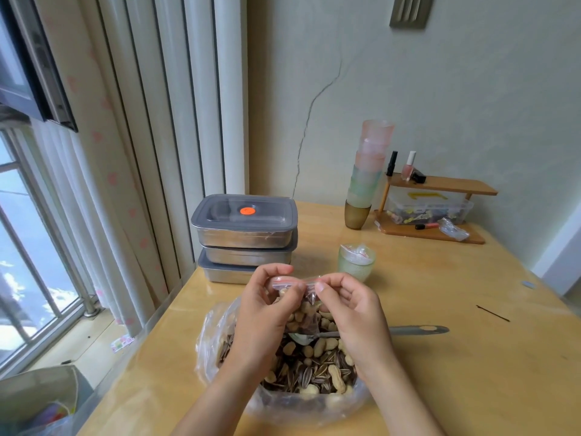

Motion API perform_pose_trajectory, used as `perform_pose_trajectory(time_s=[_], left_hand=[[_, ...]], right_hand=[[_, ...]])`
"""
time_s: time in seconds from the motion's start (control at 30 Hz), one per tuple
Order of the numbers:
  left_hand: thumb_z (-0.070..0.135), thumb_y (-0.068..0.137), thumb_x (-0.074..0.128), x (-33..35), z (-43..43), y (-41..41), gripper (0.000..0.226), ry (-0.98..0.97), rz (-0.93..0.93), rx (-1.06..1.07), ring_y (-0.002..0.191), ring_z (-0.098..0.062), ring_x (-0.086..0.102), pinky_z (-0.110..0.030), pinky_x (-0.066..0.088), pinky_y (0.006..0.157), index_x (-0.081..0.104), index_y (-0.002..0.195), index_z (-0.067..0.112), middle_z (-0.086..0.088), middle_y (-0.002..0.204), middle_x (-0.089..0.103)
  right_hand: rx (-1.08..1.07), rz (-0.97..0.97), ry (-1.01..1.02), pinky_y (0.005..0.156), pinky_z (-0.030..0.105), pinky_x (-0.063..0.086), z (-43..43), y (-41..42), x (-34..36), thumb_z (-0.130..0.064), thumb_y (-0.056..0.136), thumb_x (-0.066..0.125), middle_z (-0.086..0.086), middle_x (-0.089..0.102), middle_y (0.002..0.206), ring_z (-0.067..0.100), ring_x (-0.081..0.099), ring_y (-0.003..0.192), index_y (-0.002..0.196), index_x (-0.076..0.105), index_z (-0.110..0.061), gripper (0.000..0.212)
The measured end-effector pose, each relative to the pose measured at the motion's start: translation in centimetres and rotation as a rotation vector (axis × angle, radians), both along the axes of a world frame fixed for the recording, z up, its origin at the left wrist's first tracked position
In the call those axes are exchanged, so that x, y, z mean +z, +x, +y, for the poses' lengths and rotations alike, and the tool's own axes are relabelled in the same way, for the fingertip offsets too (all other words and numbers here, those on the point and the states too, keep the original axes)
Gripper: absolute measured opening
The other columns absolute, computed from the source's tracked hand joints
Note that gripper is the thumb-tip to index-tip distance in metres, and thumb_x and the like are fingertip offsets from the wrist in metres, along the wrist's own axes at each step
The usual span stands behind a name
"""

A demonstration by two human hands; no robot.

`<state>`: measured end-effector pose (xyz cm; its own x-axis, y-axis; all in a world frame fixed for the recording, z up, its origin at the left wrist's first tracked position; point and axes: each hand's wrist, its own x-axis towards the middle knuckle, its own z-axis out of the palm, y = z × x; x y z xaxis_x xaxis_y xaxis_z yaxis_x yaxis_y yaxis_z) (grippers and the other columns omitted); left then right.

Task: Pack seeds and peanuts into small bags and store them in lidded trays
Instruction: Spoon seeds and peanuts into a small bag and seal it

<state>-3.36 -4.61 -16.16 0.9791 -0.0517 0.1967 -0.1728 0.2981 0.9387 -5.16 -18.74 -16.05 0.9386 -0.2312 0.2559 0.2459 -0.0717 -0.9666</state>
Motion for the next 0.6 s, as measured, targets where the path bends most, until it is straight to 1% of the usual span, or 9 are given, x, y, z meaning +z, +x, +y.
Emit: perform_pose_trajectory(time_s=[0.1, 0.23, 0.33, 0.43, 0.5, 0.53, 0.6], left_hand=[[0.003, 0.092, 0.072, -0.11, -0.11, -0.04, 0.025, 0.003, -0.011, 0.001, 0.073, -0.014, 0.066, -0.028, 0.057, 0.065, 0.062, 0.114, 0.008, -0.009, 0.086, 0.073], [0.004, 0.092, 0.073, -0.29, -0.2, -0.09, 0.026, 0.02, -0.021, 0.0, 0.076, -0.015, 0.067, -0.034, 0.057, 0.069, 0.062, 0.115, 0.011, -0.009, 0.089, 0.074], [0.004, 0.092, 0.073, -0.29, -0.29, -0.15, 0.027, 0.013, -0.023, 0.004, 0.076, -0.015, 0.068, -0.033, 0.057, 0.069, 0.061, 0.115, 0.009, -0.008, 0.088, 0.074], [0.002, 0.091, 0.073, -0.28, -0.41, -0.15, 0.028, -0.001, -0.024, 0.003, 0.074, -0.014, 0.067, -0.027, 0.057, 0.065, 0.061, 0.115, 0.008, -0.007, 0.086, 0.073], [0.001, 0.091, 0.072, -0.22, -0.46, -0.16, 0.027, -0.006, -0.022, 0.003, 0.073, -0.013, 0.066, -0.024, 0.056, 0.064, 0.061, 0.115, 0.008, -0.006, 0.085, 0.073], [0.001, 0.092, 0.072, -0.18, -0.47, -0.19, 0.027, -0.001, -0.027, 0.001, 0.073, -0.013, 0.066, -0.025, 0.056, 0.064, 0.06, 0.115, 0.009, -0.006, 0.085, 0.073], [0.003, 0.092, 0.073, -0.1, -0.48, -0.31, 0.029, 0.007, -0.034, -0.012, 0.073, -0.014, 0.067, -0.03, 0.057, 0.065, 0.06, 0.117, 0.009, -0.005, 0.087, 0.073]], right_hand=[[-0.016, 0.011, -0.008, 0.077, 0.025, 0.058, -0.04, 0.02, -0.11, -0.01, 0.096, 0.071, 0.004, 0.078, 0.085, 0.011, 0.071, 0.081, 0.087, 0.073, -0.014, 0.01], [-0.05, 0.015, -0.028, 0.074, 0.024, 0.057, -0.1, -0.11, -0.28, -0.011, 0.096, 0.071, 0.004, 0.078, 0.083, 0.01, 0.072, 0.079, 0.086, 0.073, -0.015, 0.011], [-0.062, 0.009, -0.04, 0.073, 0.025, 0.057, -0.09, -0.16, -0.26, -0.011, 0.096, 0.071, 0.004, 0.078, 0.083, 0.01, 0.071, 0.077, 0.087, 0.073, -0.015, 0.01], [-0.086, -0.006, -0.064, 0.075, 0.032, 0.058, 0.07, -0.12, -0.31, -0.012, 0.097, 0.07, 0.004, 0.077, 0.083, 0.014, 0.072, 0.077, 0.087, 0.072, -0.014, 0.01], [-0.11, -0.02, -0.093, 0.076, 0.037, 0.059, 0.22, -0.08, -0.46, -0.013, 0.096, 0.07, 0.004, 0.076, 0.082, 0.019, 0.072, 0.078, 0.086, 0.071, -0.015, 0.011], [-0.118, -0.026, -0.105, 0.076, 0.039, 0.059, 0.3, -0.08, -0.5, -0.013, 0.096, 0.07, 0.004, 0.076, 0.081, 0.021, 0.072, 0.078, 0.085, 0.071, -0.015, 0.011], [-0.122, -0.04, -0.12, 0.074, 0.039, 0.058, 0.37, -0.11, -0.53, -0.013, 0.096, 0.071, 0.003, 0.075, 0.079, 0.017, 0.071, 0.074, 0.084, 0.07, -0.016, 0.012]])
